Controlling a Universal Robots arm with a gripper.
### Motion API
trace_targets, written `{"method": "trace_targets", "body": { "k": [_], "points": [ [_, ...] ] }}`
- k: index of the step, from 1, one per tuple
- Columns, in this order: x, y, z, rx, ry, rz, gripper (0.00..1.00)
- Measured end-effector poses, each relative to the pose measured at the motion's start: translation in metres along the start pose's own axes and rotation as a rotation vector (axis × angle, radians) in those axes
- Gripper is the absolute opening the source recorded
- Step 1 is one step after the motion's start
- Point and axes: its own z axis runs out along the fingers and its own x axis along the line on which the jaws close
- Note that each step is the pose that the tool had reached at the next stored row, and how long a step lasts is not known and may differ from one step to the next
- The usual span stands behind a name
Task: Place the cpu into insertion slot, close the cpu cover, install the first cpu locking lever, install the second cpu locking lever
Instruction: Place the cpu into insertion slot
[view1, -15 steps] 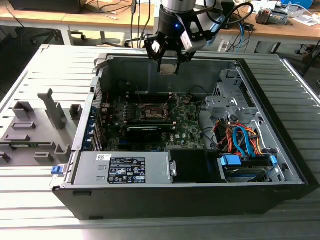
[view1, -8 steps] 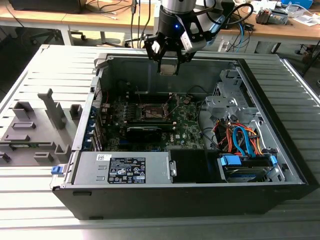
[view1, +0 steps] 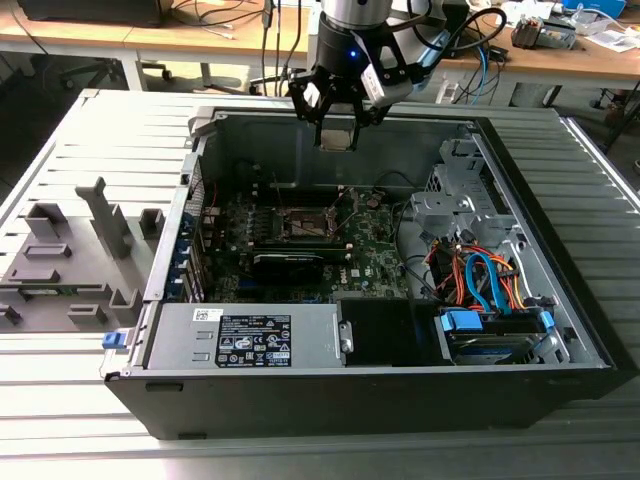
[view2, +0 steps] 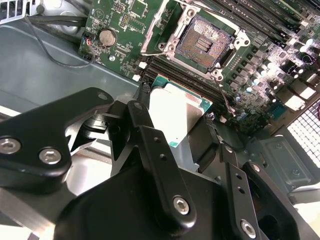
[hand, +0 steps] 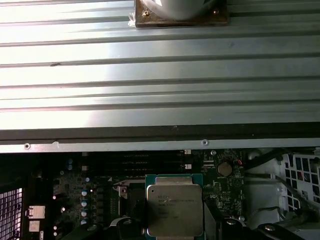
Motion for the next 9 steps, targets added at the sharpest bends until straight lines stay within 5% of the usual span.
{"method": "trace_targets", "body": {
  "k": [9],
  "points": [
    [0.001, -0.0013, 0.0021, -0.0002, -0.0001, 0.0, 0.54]
  ]
}}
